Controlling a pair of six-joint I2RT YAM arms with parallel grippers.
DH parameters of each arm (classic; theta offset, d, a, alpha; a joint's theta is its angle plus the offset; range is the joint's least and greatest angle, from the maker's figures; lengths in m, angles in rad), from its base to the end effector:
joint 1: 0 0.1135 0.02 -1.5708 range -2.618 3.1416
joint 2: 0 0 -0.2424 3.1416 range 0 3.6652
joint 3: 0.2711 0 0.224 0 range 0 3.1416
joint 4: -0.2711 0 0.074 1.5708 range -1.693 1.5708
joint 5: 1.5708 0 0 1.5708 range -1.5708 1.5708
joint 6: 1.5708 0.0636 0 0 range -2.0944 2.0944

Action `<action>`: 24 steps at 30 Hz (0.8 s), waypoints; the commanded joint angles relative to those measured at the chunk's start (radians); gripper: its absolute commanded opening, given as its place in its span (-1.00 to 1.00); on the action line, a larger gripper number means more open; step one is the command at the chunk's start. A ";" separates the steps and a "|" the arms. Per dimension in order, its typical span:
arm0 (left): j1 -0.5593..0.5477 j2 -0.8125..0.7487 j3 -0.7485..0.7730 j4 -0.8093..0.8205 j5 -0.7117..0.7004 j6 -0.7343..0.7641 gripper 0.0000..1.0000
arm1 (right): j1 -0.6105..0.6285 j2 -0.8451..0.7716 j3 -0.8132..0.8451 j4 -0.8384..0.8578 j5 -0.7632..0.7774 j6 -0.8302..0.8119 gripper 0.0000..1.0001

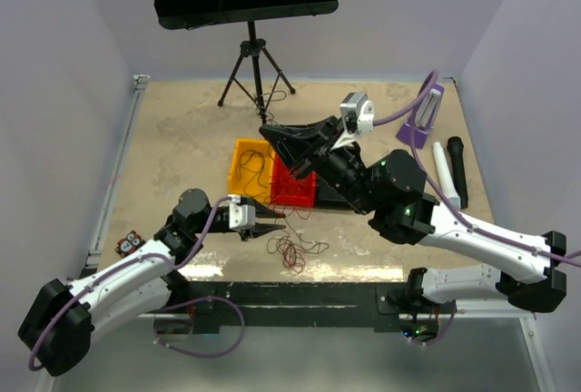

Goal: Untangle the cables
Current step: Untie the cable.

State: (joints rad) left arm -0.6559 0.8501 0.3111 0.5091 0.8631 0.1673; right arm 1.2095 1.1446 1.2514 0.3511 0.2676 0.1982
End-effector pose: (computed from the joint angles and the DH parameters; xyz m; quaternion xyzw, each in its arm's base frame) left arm 0.1222 -0.1550 0.2329 0.5278 0.4808 -0.4443 0.5412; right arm 0.1039 0.2273 0.4767 -0.1544 0.5128 0.4909 0.6872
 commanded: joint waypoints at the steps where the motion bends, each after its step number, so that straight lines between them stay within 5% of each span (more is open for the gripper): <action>1: -0.002 -0.003 -0.020 0.105 -0.064 -0.016 -0.79 | -0.004 -0.022 0.049 0.017 -0.010 0.006 -1.00; 2: -0.002 -0.011 -0.021 0.095 -0.073 -0.003 -1.00 | -0.004 -0.020 0.051 0.014 -0.005 0.003 -1.00; 6: -0.002 -0.043 -0.021 0.017 -0.035 0.114 -1.00 | -0.004 -0.002 0.098 -0.046 0.054 -0.020 -1.00; 14: -0.002 -0.120 -0.032 -0.472 -0.022 0.725 -1.00 | -0.117 0.058 0.282 -0.198 0.209 -0.098 -1.00; 24: -0.002 -0.164 -0.069 -0.618 -0.076 0.903 -1.00 | -0.333 0.110 0.376 -0.256 0.240 -0.163 -1.00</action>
State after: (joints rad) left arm -0.6559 0.7059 0.2508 -0.0505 0.7868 0.9440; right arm 0.9306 1.2411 1.5810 0.1280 0.4812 0.0883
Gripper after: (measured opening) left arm 0.020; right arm 0.012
